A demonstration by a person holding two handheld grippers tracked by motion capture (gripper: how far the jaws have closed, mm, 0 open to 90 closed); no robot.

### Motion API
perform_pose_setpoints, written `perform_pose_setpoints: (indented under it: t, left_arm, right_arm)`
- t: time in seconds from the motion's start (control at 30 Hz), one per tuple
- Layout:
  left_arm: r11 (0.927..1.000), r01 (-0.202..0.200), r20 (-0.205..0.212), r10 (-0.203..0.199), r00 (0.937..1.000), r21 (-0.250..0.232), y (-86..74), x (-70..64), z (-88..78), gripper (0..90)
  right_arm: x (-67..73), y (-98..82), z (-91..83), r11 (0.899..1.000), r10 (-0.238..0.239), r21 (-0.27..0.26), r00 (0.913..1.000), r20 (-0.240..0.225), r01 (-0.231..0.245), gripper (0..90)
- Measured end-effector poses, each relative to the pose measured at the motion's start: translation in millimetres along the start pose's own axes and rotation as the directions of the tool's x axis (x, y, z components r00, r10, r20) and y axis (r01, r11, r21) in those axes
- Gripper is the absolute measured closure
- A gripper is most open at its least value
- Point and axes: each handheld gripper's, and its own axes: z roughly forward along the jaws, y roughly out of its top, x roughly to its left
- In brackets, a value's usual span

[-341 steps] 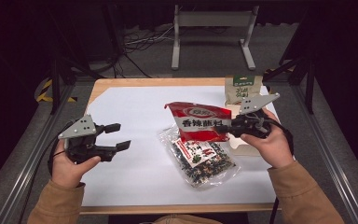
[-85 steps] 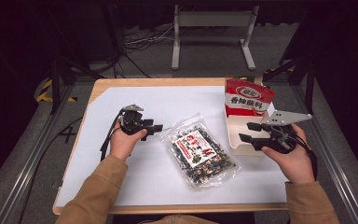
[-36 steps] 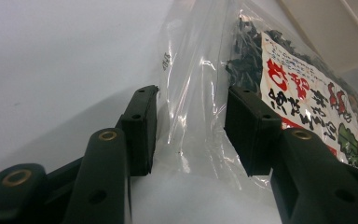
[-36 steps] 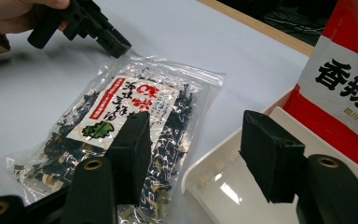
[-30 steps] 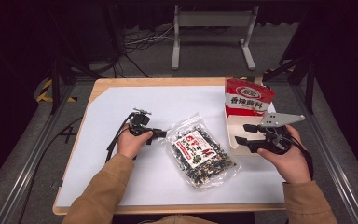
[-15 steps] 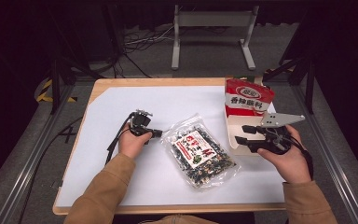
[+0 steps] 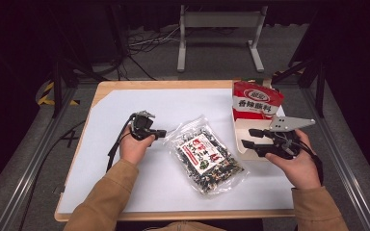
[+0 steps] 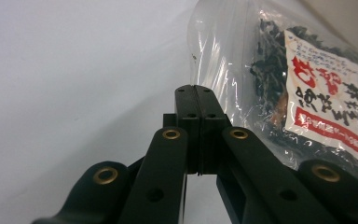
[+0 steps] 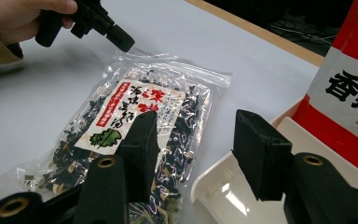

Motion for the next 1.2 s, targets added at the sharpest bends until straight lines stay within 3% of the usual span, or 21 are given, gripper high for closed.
perform_pose_setpoints:
  t: [0.13,0.27,0.4,0.57,0.6,0.77,0.87,1.2]
  left_arm:
    - [0.9983,-0.023,0.013,0.024,0.9996,-0.054,4.5,-7.9,-17.4,90.0]
    - [0.9957,-0.048,0.016,0.049,0.9987,-0.079,7.1,-13.7,-26.8,90.0]
    - [0.9891,-0.085,0.023,0.088,0.9958,-0.12,10.9,-24.5,-40.9,90.0]
    - [0.9733,-0.143,0.024,0.15,0.9884,-0.179,15.4,-41.0,-65.2,90.0]
    - [0.9733,-0.143,0.024,0.15,0.9884,-0.179,15.4,-41.0,-65.2,90.0]
    - [0.9561,-0.195,0.014,0.203,0.979,-0.218,18.0,-52.6,-84.1,90.0]
    - [0.9483,-0.21,0.015,0.219,0.9755,-0.238,18.1,-55.9,-92.4,90.0]
    - [0.9282,-0.238,0.038,0.259,0.9651,-0.286,18.4,-67.7,-117.0,90.0]
  right_arm:
    - [0.5,0.7,0.6,1.0,-0.001,-0.006,1.0,-0.001,0.001,49.7]
    - [0.9,1.0,1.8,1.0,-0.001,-0.003,1.0,-0.003,0.001,50.1]
    - [1.7,1.8,1.7,1.0,-0.002,-0.01,1.0,-0.006,0.002,49.8]
    - [3.3,1.9,2.7,1.0,0.002,-0.026,0.9999,-0.012,-0.003,45.8]
    - [3.3,1.9,2.7,1.0,0.002,-0.026,0.9999,-0.012,-0.003,45.8]
    - [7.2,1.7,4.2,0.997,0.008,-0.074,0.9999,-0.014,-0.009,40.5]
    - [8.9,1.1,5.0,0.996,0.037,-0.077,0.9992,-0.018,-0.038,38.4]
    - [12.6,0.5,13.0,0.996,0.017,-0.087,0.9993,-0.032,-0.02,36.6]
